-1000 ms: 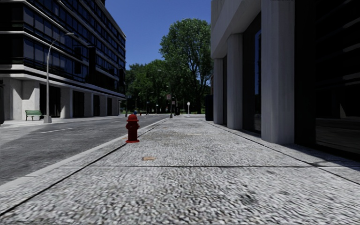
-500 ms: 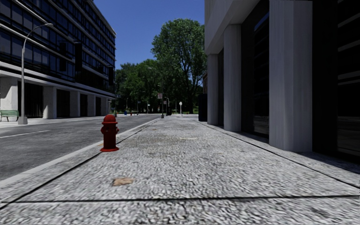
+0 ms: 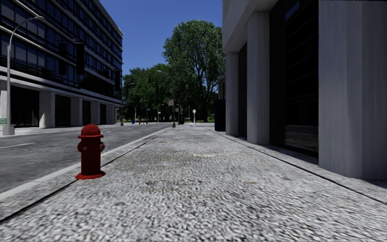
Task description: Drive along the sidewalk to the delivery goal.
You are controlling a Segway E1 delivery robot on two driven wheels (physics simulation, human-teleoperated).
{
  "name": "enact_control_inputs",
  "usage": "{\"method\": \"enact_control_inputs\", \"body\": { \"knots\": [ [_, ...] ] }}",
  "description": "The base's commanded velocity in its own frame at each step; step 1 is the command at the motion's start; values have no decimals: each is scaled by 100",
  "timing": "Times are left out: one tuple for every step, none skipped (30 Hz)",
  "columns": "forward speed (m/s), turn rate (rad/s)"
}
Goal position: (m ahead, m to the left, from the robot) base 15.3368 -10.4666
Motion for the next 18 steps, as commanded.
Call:
{"method": "enact_control_inputs", "body": {
  "knots": [
    [200, 0],
    [200, 0],
    [200, 0],
    [200, 0],
    [200, 0],
    [200, 0],
    [200, 0],
    [200, 0],
    [200, 0],
    [200, 0],
    [200, 0],
    [200, 0],
    [200, 0],
    [200, 0],
    [200, 0],
    [200, 0],
    [200, 0],
    [200, 0]
  ]
}}
